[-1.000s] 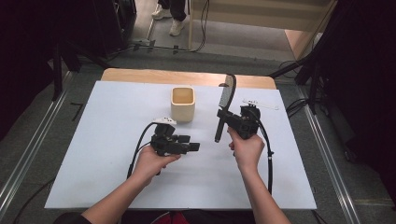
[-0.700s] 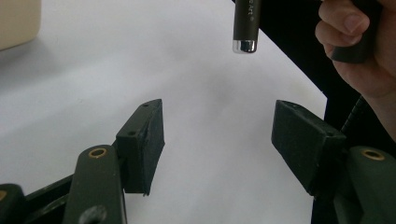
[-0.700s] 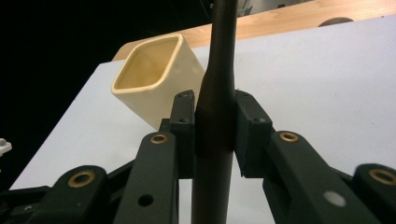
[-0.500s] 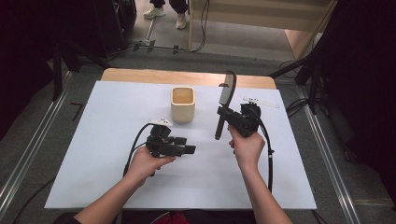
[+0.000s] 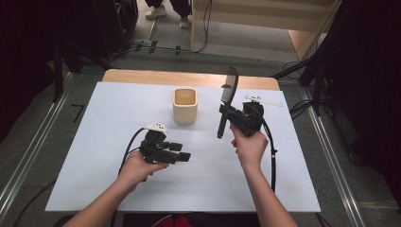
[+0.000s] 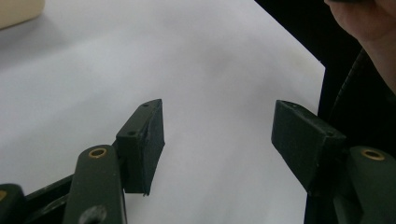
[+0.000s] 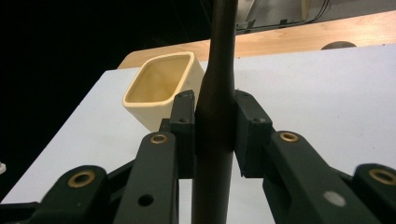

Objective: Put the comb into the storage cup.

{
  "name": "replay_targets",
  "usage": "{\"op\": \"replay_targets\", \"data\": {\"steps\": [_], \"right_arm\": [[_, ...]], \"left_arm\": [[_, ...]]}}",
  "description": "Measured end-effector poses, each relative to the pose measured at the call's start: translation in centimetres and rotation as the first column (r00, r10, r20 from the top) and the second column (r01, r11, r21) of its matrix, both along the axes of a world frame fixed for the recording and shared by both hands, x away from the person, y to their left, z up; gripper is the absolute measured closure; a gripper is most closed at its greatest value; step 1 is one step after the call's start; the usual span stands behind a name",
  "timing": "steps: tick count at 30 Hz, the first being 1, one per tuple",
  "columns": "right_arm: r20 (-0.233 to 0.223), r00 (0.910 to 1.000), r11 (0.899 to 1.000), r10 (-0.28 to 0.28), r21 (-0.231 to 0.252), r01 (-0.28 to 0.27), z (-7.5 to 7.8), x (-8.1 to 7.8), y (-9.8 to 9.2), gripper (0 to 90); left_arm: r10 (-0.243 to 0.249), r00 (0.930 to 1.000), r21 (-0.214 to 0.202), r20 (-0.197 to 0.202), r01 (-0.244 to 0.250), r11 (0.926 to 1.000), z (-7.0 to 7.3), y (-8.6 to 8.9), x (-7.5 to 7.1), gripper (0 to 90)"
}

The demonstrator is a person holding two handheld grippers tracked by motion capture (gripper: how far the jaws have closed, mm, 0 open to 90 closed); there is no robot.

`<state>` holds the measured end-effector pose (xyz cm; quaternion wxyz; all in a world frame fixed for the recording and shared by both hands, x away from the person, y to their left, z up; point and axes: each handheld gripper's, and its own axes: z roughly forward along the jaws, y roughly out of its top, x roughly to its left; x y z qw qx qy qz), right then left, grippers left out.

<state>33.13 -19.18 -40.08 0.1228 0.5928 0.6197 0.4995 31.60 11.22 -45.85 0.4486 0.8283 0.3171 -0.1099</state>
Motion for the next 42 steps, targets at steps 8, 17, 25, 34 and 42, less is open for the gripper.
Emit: {"op": "replay_targets", "data": {"steps": [8, 17, 25, 34, 42], "right_arm": [[0.014, 0.9999, 1.000, 0.005, -0.002, -0.005, 0.3, 0.3, 0.4, 70.2], [0.042, 0.9989, 1.000, 0.021, -0.012, -0.021, 0.9, 0.6, 0.9, 70.2], [0.060, 0.9963, 0.998, 0.061, -0.027, -0.059, 1.2, 1.2, 1.9, 70.2], [0.093, 0.9940, 0.998, 0.058, -0.038, -0.055, 2.1, 1.7, 2.3, 70.2], [0.101, 0.9930, 0.997, 0.061, -0.044, -0.057, 2.7, 2.5, 3.0, 70.2]], "left_arm": [[0.010, 0.9999, 0.010, 0.010, -0.010, 0.9999, 0.1, 1.7, -0.3, 35.8], [0.002, 0.9998, 0.038, 0.021, -0.002, 0.9993, 0.1, 3.0, -0.7, 35.7], [0.000, 0.9996, 0.056, 0.029, -0.002, 0.9984, 0.0, 3.7, -0.8, 35.7], [-0.005, 0.9986, 0.077, 0.052, 0.001, 0.9971, 0.1, 4.7, -1.2, 35.6], [0.004, 0.9985, 0.091, 0.054, -0.009, 0.9958, 0.0, 5.7, -1.4, 35.6]]}}
